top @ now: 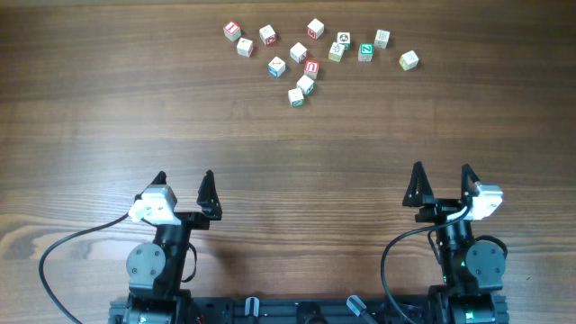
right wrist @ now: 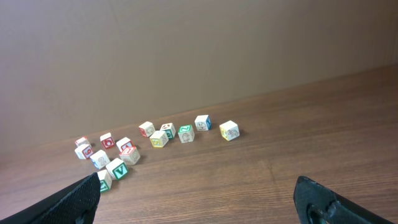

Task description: Form a tower

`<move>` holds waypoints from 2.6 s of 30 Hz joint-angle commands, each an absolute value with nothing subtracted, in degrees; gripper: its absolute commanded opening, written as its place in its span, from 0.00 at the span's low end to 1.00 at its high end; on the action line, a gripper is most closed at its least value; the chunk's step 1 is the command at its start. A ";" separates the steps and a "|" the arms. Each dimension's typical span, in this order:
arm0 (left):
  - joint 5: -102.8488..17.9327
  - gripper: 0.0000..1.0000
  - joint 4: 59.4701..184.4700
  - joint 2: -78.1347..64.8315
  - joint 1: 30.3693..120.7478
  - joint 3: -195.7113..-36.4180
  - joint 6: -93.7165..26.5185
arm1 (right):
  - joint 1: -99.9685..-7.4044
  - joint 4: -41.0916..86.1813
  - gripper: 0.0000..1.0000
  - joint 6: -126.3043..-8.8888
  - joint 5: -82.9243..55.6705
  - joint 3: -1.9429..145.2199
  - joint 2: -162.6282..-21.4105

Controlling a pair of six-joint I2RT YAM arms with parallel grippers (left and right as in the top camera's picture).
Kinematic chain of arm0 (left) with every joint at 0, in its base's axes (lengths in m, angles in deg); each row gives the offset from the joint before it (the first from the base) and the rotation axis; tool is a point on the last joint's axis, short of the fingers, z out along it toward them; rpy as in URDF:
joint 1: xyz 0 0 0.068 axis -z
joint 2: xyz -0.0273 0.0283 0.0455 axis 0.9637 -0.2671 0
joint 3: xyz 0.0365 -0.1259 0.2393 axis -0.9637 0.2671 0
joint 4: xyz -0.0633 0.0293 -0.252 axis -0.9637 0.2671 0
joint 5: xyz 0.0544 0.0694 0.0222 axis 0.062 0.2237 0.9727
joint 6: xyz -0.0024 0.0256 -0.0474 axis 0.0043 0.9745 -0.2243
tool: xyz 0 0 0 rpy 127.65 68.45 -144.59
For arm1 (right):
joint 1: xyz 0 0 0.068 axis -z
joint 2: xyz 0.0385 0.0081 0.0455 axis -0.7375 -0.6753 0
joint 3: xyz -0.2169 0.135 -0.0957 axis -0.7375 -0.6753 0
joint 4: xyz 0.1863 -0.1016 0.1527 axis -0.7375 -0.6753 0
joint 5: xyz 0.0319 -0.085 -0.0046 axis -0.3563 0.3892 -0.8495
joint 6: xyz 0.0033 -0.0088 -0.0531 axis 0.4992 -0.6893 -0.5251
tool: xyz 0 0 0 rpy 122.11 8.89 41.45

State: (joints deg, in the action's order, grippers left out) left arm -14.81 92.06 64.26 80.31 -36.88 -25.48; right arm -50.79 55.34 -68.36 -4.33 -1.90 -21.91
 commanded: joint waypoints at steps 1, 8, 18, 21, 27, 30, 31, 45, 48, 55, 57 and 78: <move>-15.66 1.00 92.08 64.72 79.85 -36.51 -24.56 | -50.94 55.69 1.00 -69.43 -5.27 -1.94 -21.52; -15.66 1.00 92.08 64.72 79.85 -36.51 -24.56 | -50.94 55.69 1.00 -69.43 -5.24 -1.94 -21.52; -15.66 1.00 92.08 64.72 79.85 -36.51 -24.56 | -50.92 55.69 1.00 -69.43 -5.24 -1.94 -21.52; -15.66 1.00 92.08 64.72 79.85 -36.51 -24.56 | -50.92 55.69 1.00 -69.43 -5.24 -1.94 -21.52; -15.66 1.00 92.08 64.72 79.85 -36.51 -24.56 | -50.92 55.69 1.00 -69.41 -5.27 -1.94 -21.52; -15.66 1.00 92.08 64.72 79.85 -36.51 -24.56 | -50.92 55.69 1.00 -69.41 -5.27 -1.94 -21.52; -15.66 1.00 92.08 64.72 79.85 -36.51 -24.56 | -50.92 55.69 1.00 -69.43 -5.27 -1.94 -21.52; -18.48 1.00 92.54 64.72 79.85 -37.05 -26.79 | -50.92 55.67 1.00 -69.43 -5.24 -1.94 -21.52; -18.46 1.00 97.70 64.66 79.85 -40.68 -28.01 | -50.92 55.69 1.00 -69.43 -5.27 -1.94 -21.52; -19.36 1.00 102.68 60.15 79.85 -46.14 -28.04 | -50.92 55.69 1.00 -69.43 -5.27 -1.94 -21.52; -20.40 1.00 103.25 57.55 79.88 -48.88 -28.01 | -50.92 55.69 1.00 -69.41 -5.27 -1.94 -21.52; -34.26 1.00 134.94 4.31 79.88 -93.62 -28.04 | -50.92 55.69 1.00 -69.41 -5.24 -1.94 -21.52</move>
State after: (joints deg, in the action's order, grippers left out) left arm -34.46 135.03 7.74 80.12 -88.22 -27.93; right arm -50.79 55.34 -68.38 -4.33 -1.90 -21.91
